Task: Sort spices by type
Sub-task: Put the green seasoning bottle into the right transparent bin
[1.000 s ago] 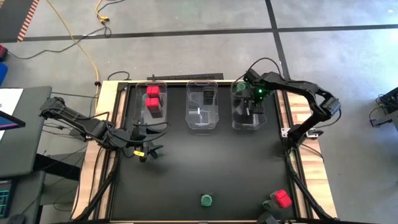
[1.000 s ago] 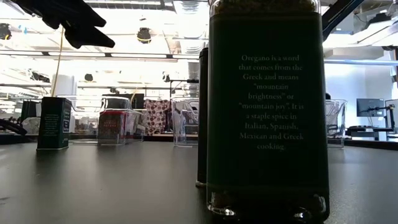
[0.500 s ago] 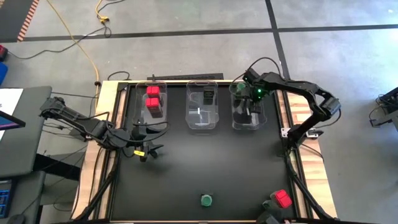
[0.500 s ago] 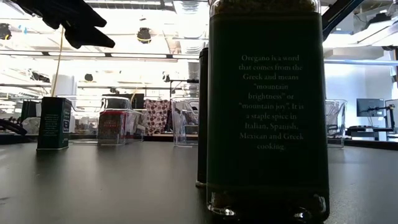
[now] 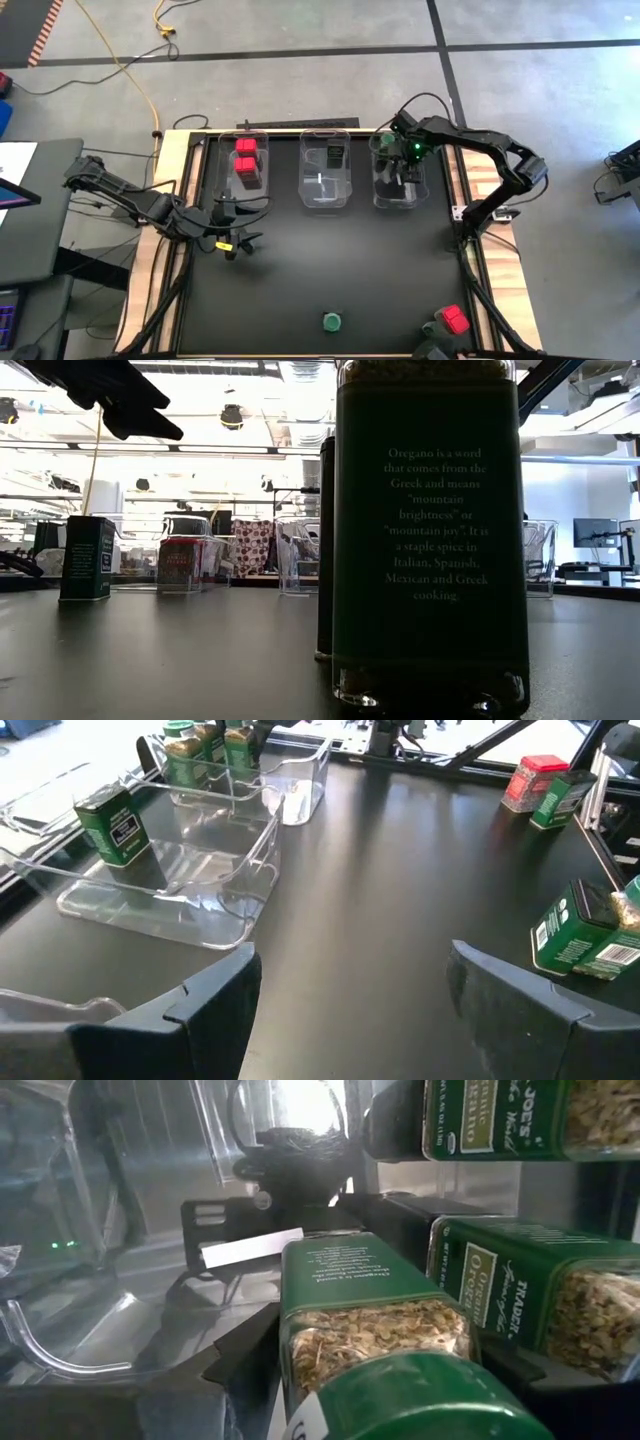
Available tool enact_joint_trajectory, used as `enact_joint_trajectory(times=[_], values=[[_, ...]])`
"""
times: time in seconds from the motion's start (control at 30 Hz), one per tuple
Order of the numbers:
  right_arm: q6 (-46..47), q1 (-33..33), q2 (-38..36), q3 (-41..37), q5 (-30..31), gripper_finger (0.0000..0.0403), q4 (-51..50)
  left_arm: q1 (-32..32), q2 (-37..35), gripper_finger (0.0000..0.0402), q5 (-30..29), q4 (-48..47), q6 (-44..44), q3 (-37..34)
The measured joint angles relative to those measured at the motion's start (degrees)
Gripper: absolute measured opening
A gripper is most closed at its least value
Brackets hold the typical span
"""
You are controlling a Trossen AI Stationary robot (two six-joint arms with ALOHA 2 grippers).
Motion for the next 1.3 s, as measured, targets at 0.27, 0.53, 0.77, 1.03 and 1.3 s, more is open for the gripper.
enact_joint_trajectory(times=[0.27,0.53,0.77,1.03,1.3], values=[[0.0,0.0,0.0,0.0,0.0,0.0259,0.2,0.0,0.0,0.0304,0.0,0.0,0.0,0.0],[-0.7,0.1,0.0,0.0,0.1,0.026,0.1,0.0,0.0,0.0304,0.0,0.0,0.0,0.0],[-1.0,0.1,0.0,0.0,0.1,0.026,0.1,0.0,0.0,0.0304,0.0,0.0,-0.1,0.0],[-1.8,0.1,0.0,0.0,0.1,0.026,0.3,0.0,0.0,0.0304,0.0,0.1,-0.5,0.0],[-2.0,0.1,-0.1,0.0,0.2,0.026,1.2,0.0,0.0,0.0304,0.0,0.1,-0.8,0.0]])
